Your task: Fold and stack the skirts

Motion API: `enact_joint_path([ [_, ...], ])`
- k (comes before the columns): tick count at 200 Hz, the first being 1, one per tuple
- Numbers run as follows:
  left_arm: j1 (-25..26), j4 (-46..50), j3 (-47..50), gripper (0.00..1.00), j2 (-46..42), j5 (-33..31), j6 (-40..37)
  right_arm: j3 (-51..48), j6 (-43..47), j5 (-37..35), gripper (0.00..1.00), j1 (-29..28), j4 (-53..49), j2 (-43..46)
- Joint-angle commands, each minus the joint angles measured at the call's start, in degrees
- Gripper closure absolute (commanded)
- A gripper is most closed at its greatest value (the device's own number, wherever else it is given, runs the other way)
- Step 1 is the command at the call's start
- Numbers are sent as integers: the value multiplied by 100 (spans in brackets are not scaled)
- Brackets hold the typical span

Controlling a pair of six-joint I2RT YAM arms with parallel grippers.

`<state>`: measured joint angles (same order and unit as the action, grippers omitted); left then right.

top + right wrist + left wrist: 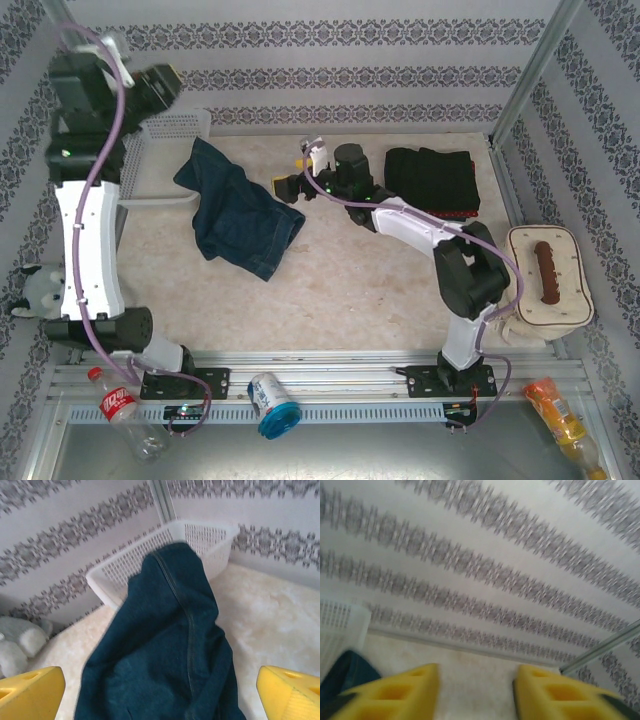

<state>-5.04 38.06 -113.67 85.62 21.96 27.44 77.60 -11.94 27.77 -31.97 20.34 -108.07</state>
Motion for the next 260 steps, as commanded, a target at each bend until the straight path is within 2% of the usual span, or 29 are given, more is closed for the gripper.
enact_joint_path([
  [1, 345, -472, 1392, 8, -427, -400, 102, 263, 823, 274, 2, 41, -775, -339],
  [12, 568, -486, 2067, 1, -682, -671, -245, 202, 1399, 155, 2, 41, -1199, -303],
  [42, 1281, -293, 3819, 0, -1306, -1380, -1781, 412, 3446, -250, 2, 58, -3015, -216],
  [58, 1757, -235, 4725, 0, -1550, -1820, -2705, 461, 4055, -385, 2, 122, -3639, -230],
  [72, 2287, -154, 5199, 0, -1685, -2626, -3091, 457, 4355, -419, 2, 214, -3894, -208],
  [82, 2397, 29, 5247, 0, -1671, -2946, -2640, 449, 4475, -450, 2, 267, -3946, -189],
  [104, 2397, 152, 5375, 0, -1474, -2846, -491, 406, 4728, -537, 2, 340, -3874, -136],
  [126, 2397, -799, 6154, 0, -1329, -2163, 1268, 353, 5000, -685, 2, 323, -3679, -110],
  [140, 2393, -1350, 6605, 0, -1283, -2136, 2088, 337, 4953, -641, 2, 314, -3585, -62],
  [162, 2375, -2008, 6995, 3, -1150, -2163, 2760, 150, 4930, -558, 2, 249, -3388, 55],
  [197, 2318, -2881, 7549, 12, -919, -2617, 3661, -80, 5166, -755, 2, -54, -3325, 125],
  [219, 2057, -3663, 7823, 23, -648, -2420, 3898, -399, 5367, -818, 2, -454, -3054, 263],
  [243, 1876, -4047, 7810, 26, -330, -2238, 3926, -892, 5255, -870, 2, -904, -2515, 508],
  [250, 1842, -4068, 7762, 30, -212, -2186, 3923, -1055, 5180, -966, 2, -993, -2297, 565],
  [260, 1801, -4168, 7725, 41, -30, -2034, 3910, -1249, 5119, -1128, 2, -1073, -2032, 623],
])
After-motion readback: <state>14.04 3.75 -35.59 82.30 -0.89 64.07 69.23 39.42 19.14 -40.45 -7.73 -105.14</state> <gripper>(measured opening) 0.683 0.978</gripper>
